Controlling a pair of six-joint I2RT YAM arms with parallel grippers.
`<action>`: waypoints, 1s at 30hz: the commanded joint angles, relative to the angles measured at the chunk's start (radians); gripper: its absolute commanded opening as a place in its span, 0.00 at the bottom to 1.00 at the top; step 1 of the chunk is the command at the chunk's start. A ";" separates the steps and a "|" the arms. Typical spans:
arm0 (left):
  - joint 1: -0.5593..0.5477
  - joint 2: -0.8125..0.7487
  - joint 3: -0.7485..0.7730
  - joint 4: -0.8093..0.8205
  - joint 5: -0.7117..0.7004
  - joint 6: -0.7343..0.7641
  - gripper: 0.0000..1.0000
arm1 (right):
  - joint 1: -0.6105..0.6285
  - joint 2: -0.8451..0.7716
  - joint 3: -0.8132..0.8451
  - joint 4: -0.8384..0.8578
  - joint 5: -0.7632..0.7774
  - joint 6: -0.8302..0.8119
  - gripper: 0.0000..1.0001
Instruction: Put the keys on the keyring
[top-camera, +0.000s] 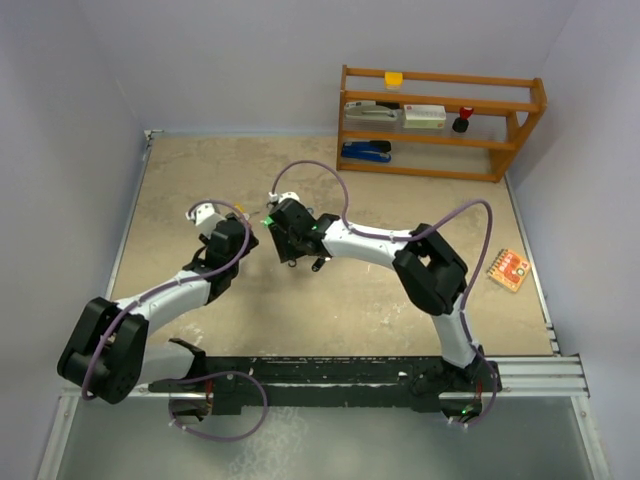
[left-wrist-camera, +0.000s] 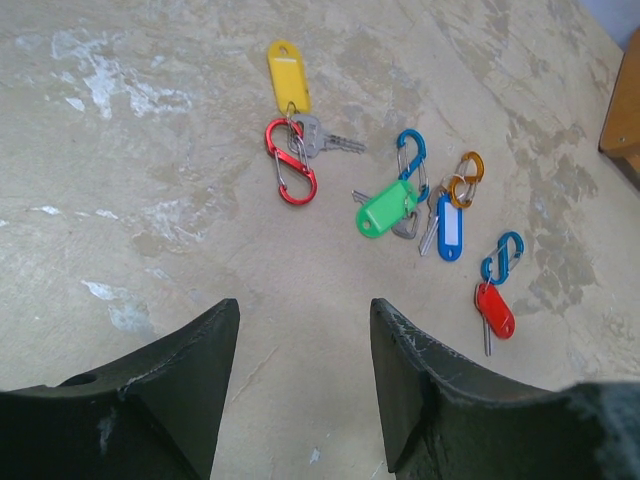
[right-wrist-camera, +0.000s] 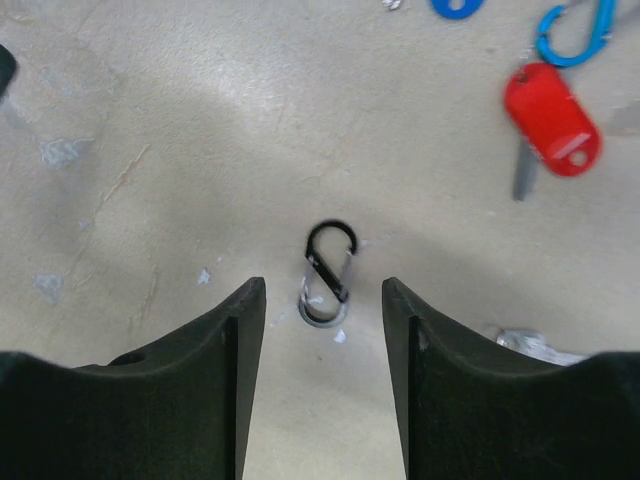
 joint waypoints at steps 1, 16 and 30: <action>0.005 0.024 0.034 -0.009 0.063 -0.017 0.53 | -0.045 -0.141 -0.023 -0.028 0.105 -0.019 0.54; -0.226 0.222 0.158 -0.038 0.006 -0.112 0.52 | -0.195 -0.337 -0.221 -0.017 0.150 -0.045 0.54; -0.277 0.329 0.259 -0.122 0.005 -0.124 0.52 | -0.270 -0.448 -0.335 0.031 0.147 -0.049 0.54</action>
